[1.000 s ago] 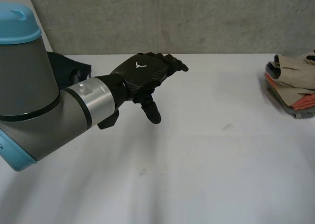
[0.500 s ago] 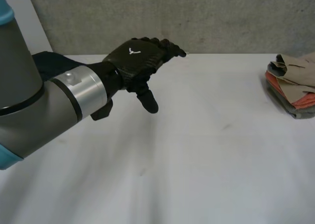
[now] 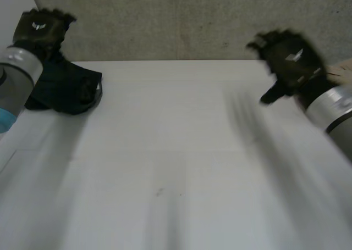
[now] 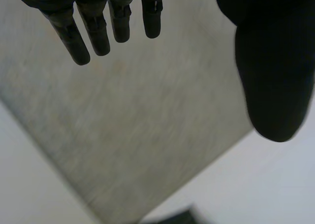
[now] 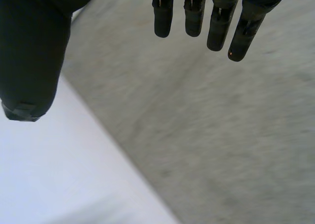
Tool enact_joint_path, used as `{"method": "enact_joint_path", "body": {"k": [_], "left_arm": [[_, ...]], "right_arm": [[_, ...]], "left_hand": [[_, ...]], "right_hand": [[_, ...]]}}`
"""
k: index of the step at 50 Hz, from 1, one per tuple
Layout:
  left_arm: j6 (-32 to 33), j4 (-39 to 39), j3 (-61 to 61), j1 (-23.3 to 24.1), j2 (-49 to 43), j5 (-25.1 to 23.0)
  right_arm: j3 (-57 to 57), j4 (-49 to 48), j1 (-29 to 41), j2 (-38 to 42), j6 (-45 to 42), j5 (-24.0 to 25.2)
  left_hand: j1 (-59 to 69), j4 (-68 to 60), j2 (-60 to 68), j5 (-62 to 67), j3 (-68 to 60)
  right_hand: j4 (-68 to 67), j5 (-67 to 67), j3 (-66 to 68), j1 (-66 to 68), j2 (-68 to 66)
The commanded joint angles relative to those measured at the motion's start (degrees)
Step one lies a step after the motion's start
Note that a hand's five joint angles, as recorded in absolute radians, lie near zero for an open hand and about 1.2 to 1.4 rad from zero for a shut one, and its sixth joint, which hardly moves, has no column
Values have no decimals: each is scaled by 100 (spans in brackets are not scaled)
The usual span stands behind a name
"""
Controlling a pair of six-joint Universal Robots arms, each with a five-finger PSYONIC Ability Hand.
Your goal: Fold the laundry.
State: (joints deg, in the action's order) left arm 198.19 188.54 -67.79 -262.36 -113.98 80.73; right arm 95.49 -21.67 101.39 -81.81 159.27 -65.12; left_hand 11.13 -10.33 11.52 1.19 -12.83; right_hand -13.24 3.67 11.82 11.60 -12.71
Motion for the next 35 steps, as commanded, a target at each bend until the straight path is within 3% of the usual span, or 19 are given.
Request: {"method": "enact_joint_path", "body": {"k": [1,6,14,18,21,22,26,28,33,35], "left_arm": [[1905,341,828,-719,-1713,-548],[2706,403,1557,-965,-2777,-997],[2725,394,3033,-1124,-4096,-1147],[2584,377,3570,-1133,-4553,-1269],[2382,421,3694,-1054,-4659,-1384],[2347,438,3668,-993,-4642,-1358],[2241,728,3098,-475,-4038,-753],[2084,1026,2264,-132,-3239,-418],[1311,1800,366,588,-1410,-145],[802,1950,-391,1124,-759,-119]], "right_arm": [[400,31,786,604,-669,-606],[541,40,804,701,-748,-782],[857,40,742,701,-766,-791],[963,40,724,701,-775,-791],[1024,40,611,701,-784,-791],[1042,40,567,701,-784,-791],[1068,40,435,675,-784,-800],[1060,40,364,657,-775,-800],[946,40,189,622,-757,-932],[875,40,171,613,-757,-1063]], "left_hand": [[9,-89,-30,4,161],[-25,-56,-63,-30,194],[495,-575,456,489,-325],[2645,-2725,2606,2639,-2475],[6874,-6954,6835,6869,-6704],[6887,-6967,6848,6881,-6717],[6887,-6967,6848,6881,-6717],[6887,-6967,6848,6881,-6717],[6887,-6967,6848,6881,-6717],[6887,-6967,6848,6881,-6717]], "right_hand": [[324,-367,-182,-160,271],[324,-367,-182,-160,271],[324,-367,-182,-160,271],[324,-367,-182,-160,271],[324,-367,-182,-160,271],[324,-367,-182,-160,271],[324,-367,-182,-160,271],[324,-367,-182,-160,271],[324,-367,-182,-160,271],[324,-367,-182,-160,271]]}}
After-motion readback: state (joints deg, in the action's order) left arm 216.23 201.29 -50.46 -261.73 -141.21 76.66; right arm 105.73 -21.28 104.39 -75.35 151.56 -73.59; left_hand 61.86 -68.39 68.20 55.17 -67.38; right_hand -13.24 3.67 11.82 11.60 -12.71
